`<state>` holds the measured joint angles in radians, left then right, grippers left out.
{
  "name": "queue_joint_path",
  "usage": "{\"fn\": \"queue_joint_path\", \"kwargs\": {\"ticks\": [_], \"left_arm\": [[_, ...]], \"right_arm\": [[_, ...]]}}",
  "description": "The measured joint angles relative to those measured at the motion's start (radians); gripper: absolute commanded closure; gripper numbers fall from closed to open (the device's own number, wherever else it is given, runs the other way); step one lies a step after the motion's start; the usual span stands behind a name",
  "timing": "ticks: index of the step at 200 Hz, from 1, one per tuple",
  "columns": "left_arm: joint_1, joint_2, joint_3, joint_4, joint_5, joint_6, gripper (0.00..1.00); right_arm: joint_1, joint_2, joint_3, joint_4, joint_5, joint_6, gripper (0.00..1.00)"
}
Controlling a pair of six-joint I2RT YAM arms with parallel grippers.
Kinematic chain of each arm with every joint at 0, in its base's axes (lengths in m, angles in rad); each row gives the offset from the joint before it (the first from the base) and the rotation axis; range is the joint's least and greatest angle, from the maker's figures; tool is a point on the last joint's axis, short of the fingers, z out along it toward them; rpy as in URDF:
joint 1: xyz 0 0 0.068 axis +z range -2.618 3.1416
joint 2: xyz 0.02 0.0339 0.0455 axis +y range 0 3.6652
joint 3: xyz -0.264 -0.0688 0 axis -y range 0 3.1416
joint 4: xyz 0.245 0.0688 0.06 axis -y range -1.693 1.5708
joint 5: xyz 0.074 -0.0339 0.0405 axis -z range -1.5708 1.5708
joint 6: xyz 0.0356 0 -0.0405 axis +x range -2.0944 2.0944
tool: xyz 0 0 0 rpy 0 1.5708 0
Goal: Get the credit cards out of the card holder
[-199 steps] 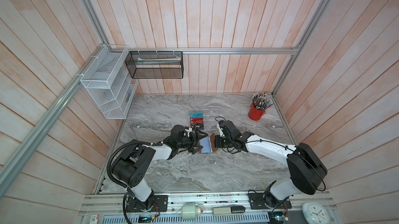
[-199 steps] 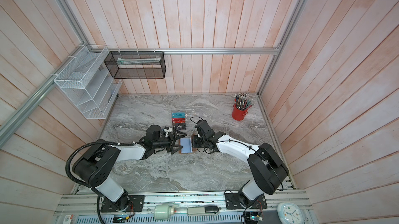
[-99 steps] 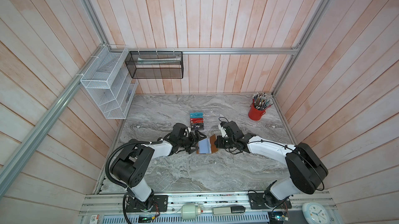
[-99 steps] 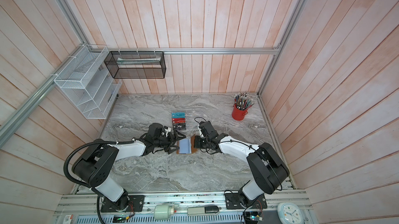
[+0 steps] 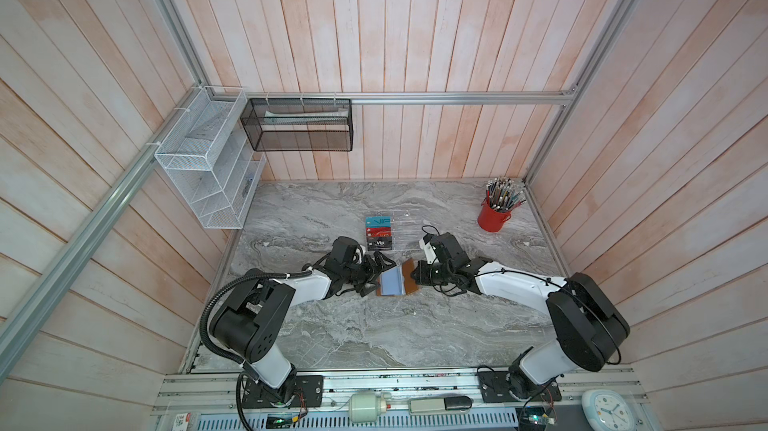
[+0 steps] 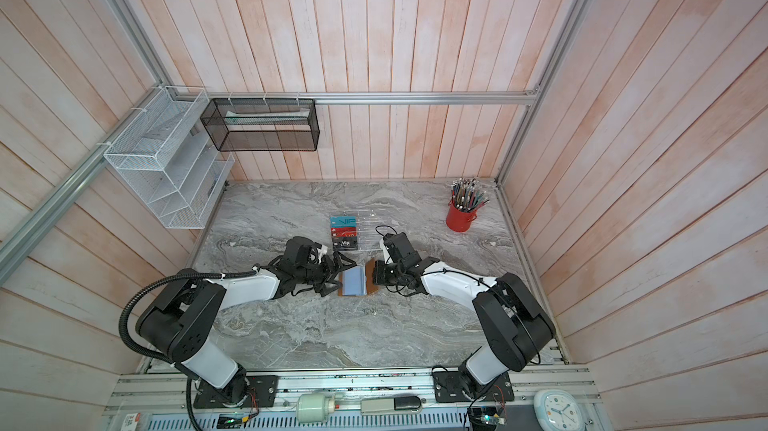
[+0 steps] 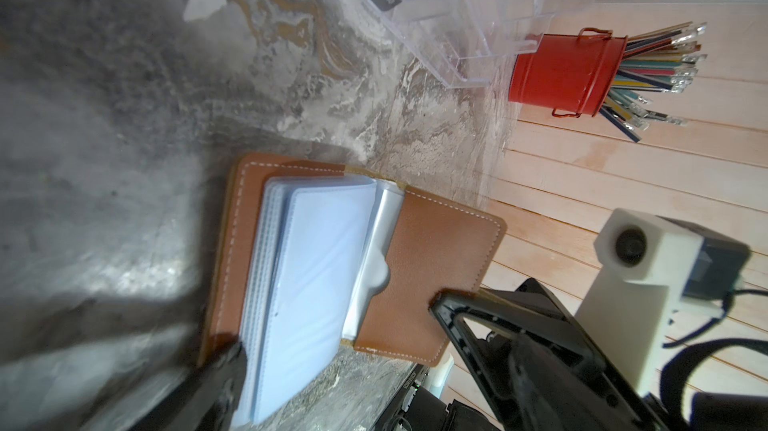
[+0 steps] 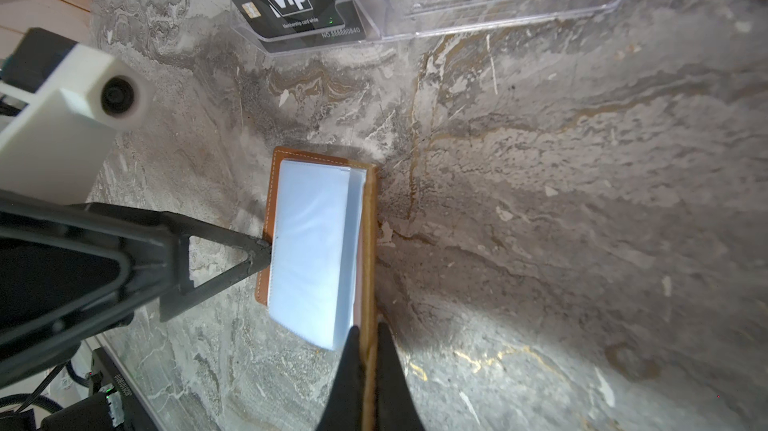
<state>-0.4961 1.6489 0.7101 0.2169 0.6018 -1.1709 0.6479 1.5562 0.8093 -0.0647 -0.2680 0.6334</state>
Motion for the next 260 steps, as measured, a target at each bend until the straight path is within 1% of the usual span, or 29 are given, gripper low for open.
{"fn": "queue_joint_path", "kwargs": {"ticks": [78, 145, 206, 217, 240, 260], "left_arm": [[0.0, 0.002, 0.001, 0.061, 0.026, -0.039, 0.0], [-0.002, 0.02, 0.026, 0.095, 0.03, -0.068, 0.0], [-0.035, 0.06, 0.052, 0.143, 0.045, -0.114, 0.0], [-0.04, 0.064, 0.056, 0.154, 0.046, -0.124, 0.0], [-0.047, 0.066, 0.063, 0.164, 0.045, -0.137, 0.0], [-0.049, 0.074, 0.078, 0.171, 0.045, -0.144, 0.0]], "right_arm": [[-0.034, 0.066, -0.027, 0.077, -0.066, 0.003, 1.0], [-0.057, 0.072, -0.053, 0.12, -0.129, 0.011, 1.0], [-0.068, 0.097, -0.055, 0.143, -0.162, 0.022, 1.0], [-0.069, 0.097, -0.058, 0.15, -0.169, 0.023, 0.97], [-0.077, 0.097, -0.074, 0.166, -0.182, 0.033, 0.84], [-0.087, 0.096, -0.092, 0.173, -0.187, 0.042, 0.77]]}}
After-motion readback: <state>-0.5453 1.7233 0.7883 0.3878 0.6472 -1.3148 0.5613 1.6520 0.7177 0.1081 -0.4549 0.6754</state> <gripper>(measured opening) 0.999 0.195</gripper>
